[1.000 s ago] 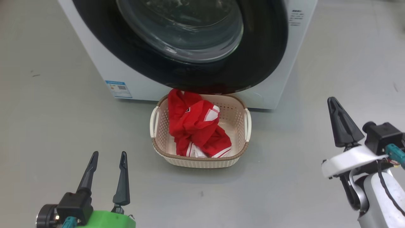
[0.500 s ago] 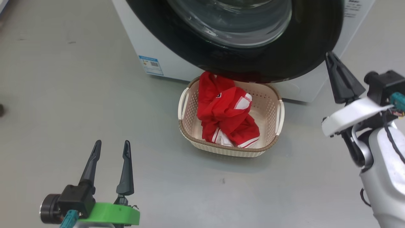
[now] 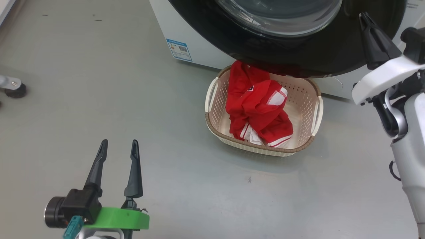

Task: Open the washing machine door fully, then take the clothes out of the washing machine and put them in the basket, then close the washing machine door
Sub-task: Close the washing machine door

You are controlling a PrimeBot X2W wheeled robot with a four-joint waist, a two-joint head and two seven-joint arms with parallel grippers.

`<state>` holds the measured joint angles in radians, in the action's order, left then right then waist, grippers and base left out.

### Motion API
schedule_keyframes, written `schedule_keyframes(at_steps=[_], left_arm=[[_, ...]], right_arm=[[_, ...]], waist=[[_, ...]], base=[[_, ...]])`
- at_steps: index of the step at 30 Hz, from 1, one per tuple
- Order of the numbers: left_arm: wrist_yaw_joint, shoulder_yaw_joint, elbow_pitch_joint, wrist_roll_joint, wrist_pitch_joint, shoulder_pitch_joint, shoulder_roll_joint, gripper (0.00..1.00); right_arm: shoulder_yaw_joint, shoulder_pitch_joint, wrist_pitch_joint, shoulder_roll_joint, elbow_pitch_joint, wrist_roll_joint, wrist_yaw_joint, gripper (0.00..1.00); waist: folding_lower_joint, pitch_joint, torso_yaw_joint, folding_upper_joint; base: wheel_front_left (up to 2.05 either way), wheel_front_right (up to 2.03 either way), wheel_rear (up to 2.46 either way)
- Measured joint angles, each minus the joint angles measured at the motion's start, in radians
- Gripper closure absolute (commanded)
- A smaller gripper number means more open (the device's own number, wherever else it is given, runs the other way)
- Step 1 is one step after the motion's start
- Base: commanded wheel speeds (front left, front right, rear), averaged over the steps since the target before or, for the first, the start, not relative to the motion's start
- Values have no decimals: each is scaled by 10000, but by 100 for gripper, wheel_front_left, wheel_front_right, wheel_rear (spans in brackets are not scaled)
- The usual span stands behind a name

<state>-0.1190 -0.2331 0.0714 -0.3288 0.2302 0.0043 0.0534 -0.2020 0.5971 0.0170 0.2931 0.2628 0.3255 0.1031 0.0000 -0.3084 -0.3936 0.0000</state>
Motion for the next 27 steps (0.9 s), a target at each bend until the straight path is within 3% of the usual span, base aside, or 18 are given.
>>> schedule_keyframes(at_steps=[27], left_arm=[[0, -458, -334, -73, 174, -302, -65, 0]], right_arm=[[433, 2432, 128, 562, 2002, 173, 90, 100]], waist=[[0, -494, -483, 0]], base=[[0, 0, 0]])
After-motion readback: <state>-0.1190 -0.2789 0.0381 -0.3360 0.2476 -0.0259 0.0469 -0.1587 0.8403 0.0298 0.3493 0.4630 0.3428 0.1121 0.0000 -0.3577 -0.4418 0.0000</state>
